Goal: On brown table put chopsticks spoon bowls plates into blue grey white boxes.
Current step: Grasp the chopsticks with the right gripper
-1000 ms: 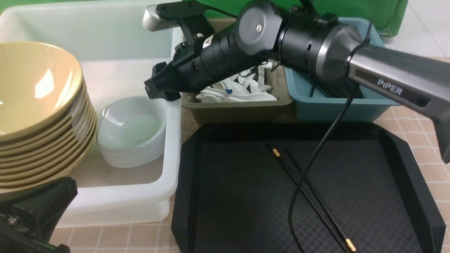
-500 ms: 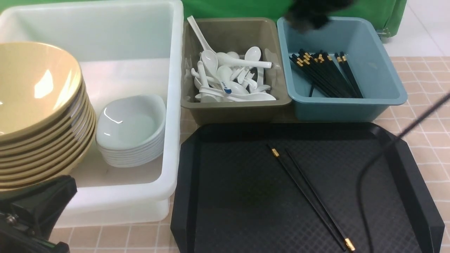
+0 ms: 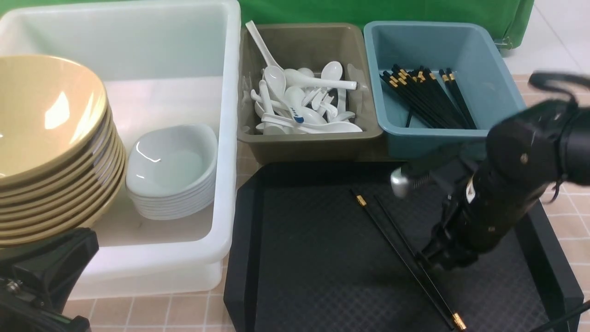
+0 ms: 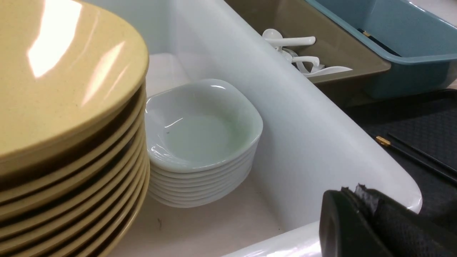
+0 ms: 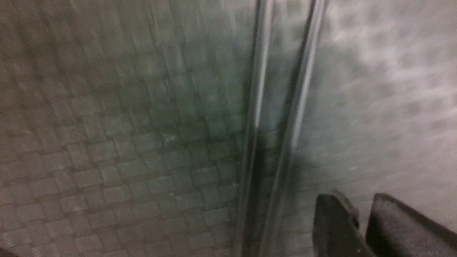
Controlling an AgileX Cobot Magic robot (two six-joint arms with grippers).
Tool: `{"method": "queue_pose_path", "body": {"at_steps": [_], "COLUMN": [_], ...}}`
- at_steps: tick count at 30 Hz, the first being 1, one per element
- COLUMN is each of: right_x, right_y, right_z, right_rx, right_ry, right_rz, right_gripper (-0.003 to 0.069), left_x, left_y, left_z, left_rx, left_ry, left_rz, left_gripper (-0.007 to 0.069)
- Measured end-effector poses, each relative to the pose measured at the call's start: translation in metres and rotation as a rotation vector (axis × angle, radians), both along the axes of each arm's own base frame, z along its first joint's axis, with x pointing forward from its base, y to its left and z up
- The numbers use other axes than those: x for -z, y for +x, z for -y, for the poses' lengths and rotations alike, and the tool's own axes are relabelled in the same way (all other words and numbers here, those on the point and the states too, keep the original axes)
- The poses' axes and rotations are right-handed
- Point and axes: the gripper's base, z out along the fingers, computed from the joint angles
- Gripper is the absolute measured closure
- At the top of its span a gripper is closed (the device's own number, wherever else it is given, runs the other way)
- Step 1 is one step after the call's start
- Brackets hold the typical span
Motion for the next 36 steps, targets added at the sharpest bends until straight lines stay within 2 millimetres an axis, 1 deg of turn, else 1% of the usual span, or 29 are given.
{"method": "queue_pose_path", "body": {"at_steps": [5,8,16,20,24,28,29,30,32,33,36], "right_x": [0.017,0.018,0.020,0.019,0.014,0.011,0.013,0.013,0.025,0.025,0.031], "right_y": [0.002,0.003,0.004,0.003,0.003,0.000,-0.002,-0.002,-0.003,-0.003,-0.001], "right_z": [-0.005,-0.007,-0.008,-0.009,-0.012,-0.021,-0.025,-0.025,-0.033,-0.034,-0.038], "right_rx": [0.038,0.048,0.060,0.070,0.070,0.038,0.015,0.015,-0.015,-0.016,-0.096], "right_ry": [0.027,0.042,0.056,0.069,0.091,0.110,0.108,0.108,0.089,0.091,0.063], "right_rz": [-0.051,-0.052,-0.056,-0.059,-0.038,-0.008,-0.008,-0.008,-0.035,-0.031,-0.032], "right_gripper": [0.0484,0.0482,0.0414,0.0404,0.0403,0.0402,0.0402,0.0402,0.0404,0.0404,0.0451], "left_x": [0.000,0.000,0.001,0.001,0.001,0.000,0.000,0.000,0.000,0.000,0.001], "left_y": [0.000,0.000,0.000,0.000,0.000,0.000,0.000,0.000,0.000,0.000,0.000], "left_z": [0.000,0.000,0.000,0.000,0.000,0.000,0.000,0.000,0.000,0.000,-0.001], "left_rx": [-0.002,0.001,0.005,0.004,0.002,0.000,0.000,0.000,0.000,0.000,0.000], "left_ry": [0.010,0.012,0.017,0.017,0.016,0.016,0.016,0.017,0.017,0.017,0.019], "left_rz": [0.003,-0.001,-0.007,-0.006,-0.003,0.000,0.000,0.000,0.000,0.000,0.000], "left_gripper": [0.0623,0.0623,0.0623,0.0623,0.0623,0.0623,0.0623,0.0623,0.0623,0.0623,0.0623]}}
